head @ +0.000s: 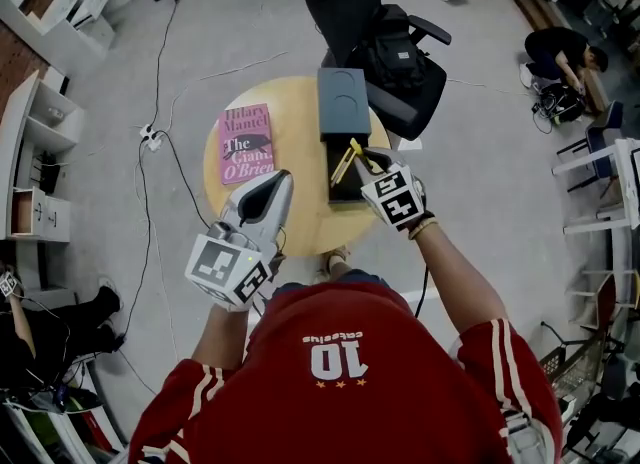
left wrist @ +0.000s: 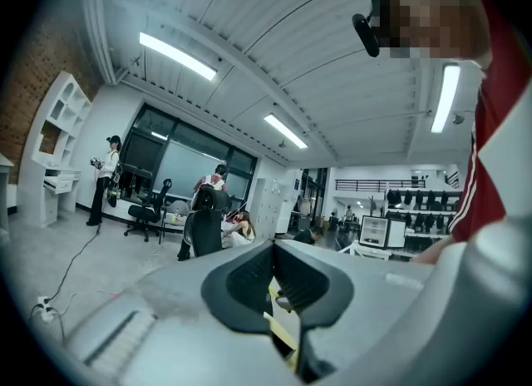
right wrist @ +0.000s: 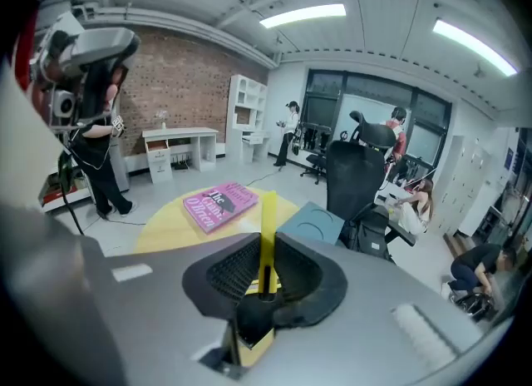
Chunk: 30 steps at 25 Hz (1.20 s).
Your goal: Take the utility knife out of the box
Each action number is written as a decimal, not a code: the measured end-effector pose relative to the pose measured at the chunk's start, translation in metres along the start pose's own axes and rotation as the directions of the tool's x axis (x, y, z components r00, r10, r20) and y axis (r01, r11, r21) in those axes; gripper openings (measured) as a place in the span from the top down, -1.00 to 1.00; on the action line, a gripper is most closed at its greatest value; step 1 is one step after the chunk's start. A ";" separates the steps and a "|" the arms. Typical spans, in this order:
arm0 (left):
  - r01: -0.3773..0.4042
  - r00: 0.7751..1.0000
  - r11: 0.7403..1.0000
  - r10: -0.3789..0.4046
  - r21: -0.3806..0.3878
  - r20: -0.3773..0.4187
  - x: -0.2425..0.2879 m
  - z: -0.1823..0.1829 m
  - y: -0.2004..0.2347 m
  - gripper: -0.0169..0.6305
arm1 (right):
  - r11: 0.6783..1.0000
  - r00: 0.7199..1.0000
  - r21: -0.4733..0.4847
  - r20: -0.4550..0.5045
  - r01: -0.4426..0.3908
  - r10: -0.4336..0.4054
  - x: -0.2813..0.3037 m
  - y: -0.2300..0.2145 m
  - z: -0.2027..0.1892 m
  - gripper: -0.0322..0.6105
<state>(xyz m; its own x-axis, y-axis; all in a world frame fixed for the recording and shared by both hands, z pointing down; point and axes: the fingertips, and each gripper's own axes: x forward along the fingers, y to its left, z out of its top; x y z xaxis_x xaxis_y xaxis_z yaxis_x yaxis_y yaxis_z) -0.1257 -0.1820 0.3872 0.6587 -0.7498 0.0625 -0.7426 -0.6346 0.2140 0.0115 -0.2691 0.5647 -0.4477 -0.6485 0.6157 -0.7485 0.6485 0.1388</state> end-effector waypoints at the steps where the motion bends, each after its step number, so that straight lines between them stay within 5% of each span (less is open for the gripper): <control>1: 0.005 1.000 1.000 -0.005 0.005 0.006 -0.002 0.002 -0.002 0.94 | 1.000 1.000 0.004 0.019 0.004 -0.004 -0.009 0.002 0.007 0.74; 12: 0.029 0.998 1.000 -0.030 0.012 0.060 -0.022 0.018 -0.020 0.94 | 0.995 0.977 0.070 0.196 0.067 -0.079 -0.108 0.012 0.064 0.74; 20: 0.074 0.996 0.997 -0.074 0.010 0.052 -0.016 0.013 -0.049 0.94 | 0.983 0.923 0.154 0.353 0.104 -0.153 -0.186 0.019 0.092 0.74; 30: 0.087 0.996 0.992 -0.087 0.094 -0.006 -0.009 0.006 -0.075 0.94 | 0.966 0.857 0.219 0.464 0.135 -0.225 -0.252 0.035 0.096 0.74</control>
<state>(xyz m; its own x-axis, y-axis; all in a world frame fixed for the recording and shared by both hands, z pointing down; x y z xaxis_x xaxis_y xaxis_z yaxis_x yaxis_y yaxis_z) -0.0767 -0.1293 0.3647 0.7214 -0.6908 0.0497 -0.6906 -0.7122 0.1258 0.0511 -0.1213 0.3405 -0.4423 -0.8865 0.1359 -0.8909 0.4518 0.0472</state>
